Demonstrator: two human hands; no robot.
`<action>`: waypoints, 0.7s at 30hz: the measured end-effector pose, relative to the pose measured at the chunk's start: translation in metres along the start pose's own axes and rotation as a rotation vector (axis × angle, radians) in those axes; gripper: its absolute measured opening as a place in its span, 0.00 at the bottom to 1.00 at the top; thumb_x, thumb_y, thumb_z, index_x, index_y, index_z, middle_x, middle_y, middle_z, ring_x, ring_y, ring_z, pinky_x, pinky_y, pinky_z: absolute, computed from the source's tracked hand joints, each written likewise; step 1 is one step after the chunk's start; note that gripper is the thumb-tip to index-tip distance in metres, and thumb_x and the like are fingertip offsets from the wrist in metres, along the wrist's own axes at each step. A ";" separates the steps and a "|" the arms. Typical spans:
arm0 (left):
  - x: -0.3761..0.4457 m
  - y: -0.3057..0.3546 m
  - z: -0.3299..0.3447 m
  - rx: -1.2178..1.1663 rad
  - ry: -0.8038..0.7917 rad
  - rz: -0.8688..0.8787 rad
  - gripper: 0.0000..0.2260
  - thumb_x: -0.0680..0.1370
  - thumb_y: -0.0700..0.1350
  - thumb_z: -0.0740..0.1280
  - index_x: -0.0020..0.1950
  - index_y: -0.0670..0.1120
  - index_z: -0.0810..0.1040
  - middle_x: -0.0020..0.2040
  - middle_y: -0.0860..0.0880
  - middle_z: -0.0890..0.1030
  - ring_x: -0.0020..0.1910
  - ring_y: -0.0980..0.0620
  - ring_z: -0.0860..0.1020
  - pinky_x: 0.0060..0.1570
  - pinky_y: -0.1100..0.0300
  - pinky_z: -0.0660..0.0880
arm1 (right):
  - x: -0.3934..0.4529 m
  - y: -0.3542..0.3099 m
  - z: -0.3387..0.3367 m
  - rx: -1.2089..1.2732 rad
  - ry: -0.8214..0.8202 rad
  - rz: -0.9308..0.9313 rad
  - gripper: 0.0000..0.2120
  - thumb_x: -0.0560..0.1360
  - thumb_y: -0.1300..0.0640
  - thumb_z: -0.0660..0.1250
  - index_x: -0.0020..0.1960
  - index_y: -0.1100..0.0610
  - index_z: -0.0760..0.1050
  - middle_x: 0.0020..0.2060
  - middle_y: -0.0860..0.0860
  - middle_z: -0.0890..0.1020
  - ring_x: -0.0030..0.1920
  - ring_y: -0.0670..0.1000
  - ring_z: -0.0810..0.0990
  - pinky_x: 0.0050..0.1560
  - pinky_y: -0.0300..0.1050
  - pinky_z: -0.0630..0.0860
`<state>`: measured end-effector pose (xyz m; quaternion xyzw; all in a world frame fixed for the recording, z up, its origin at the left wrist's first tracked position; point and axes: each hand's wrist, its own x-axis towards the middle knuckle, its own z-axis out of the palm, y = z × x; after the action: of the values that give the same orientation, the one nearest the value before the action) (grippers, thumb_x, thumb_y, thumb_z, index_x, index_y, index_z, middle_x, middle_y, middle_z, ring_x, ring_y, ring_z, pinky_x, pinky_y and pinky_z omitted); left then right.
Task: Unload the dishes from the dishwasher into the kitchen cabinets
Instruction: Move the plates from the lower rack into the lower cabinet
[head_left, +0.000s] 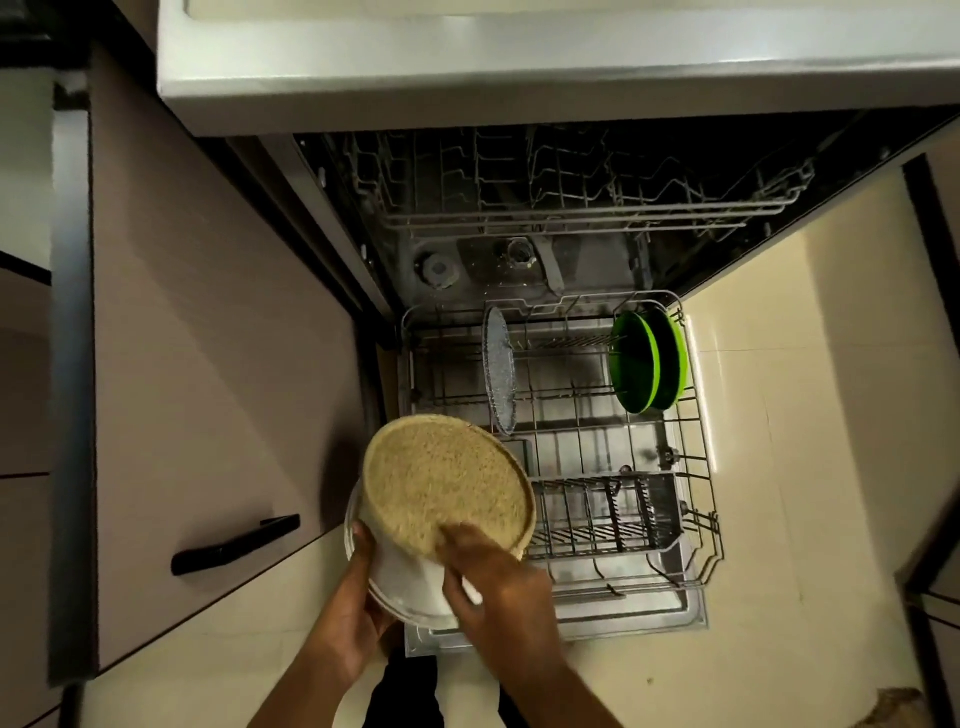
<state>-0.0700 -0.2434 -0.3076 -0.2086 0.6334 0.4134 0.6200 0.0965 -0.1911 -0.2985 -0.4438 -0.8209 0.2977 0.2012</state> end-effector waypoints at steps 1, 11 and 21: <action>-0.001 0.000 0.001 -0.005 0.001 -0.003 0.31 0.69 0.68 0.62 0.63 0.49 0.78 0.61 0.43 0.82 0.60 0.45 0.79 0.64 0.48 0.71 | -0.011 -0.001 0.002 -0.020 -0.042 -0.022 0.13 0.71 0.57 0.71 0.55 0.47 0.82 0.62 0.42 0.80 0.65 0.42 0.77 0.59 0.40 0.77; -0.009 0.007 0.020 -0.181 -0.191 0.007 0.35 0.74 0.72 0.57 0.68 0.47 0.75 0.63 0.38 0.80 0.61 0.36 0.79 0.65 0.40 0.70 | -0.036 0.007 0.001 -0.094 -0.326 -0.208 0.20 0.74 0.50 0.66 0.65 0.48 0.73 0.73 0.46 0.70 0.75 0.51 0.65 0.73 0.52 0.66; -0.005 0.009 0.026 0.016 -0.247 -0.079 0.21 0.78 0.57 0.64 0.66 0.47 0.76 0.60 0.42 0.82 0.59 0.41 0.81 0.64 0.45 0.72 | -0.029 0.004 0.006 -0.099 -0.451 -0.227 0.29 0.73 0.56 0.63 0.75 0.50 0.66 0.74 0.48 0.69 0.74 0.53 0.67 0.71 0.47 0.67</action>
<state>-0.0604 -0.2192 -0.2979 -0.1761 0.5465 0.4060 0.7110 0.1108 -0.2157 -0.3077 -0.2804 -0.9032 0.3242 0.0231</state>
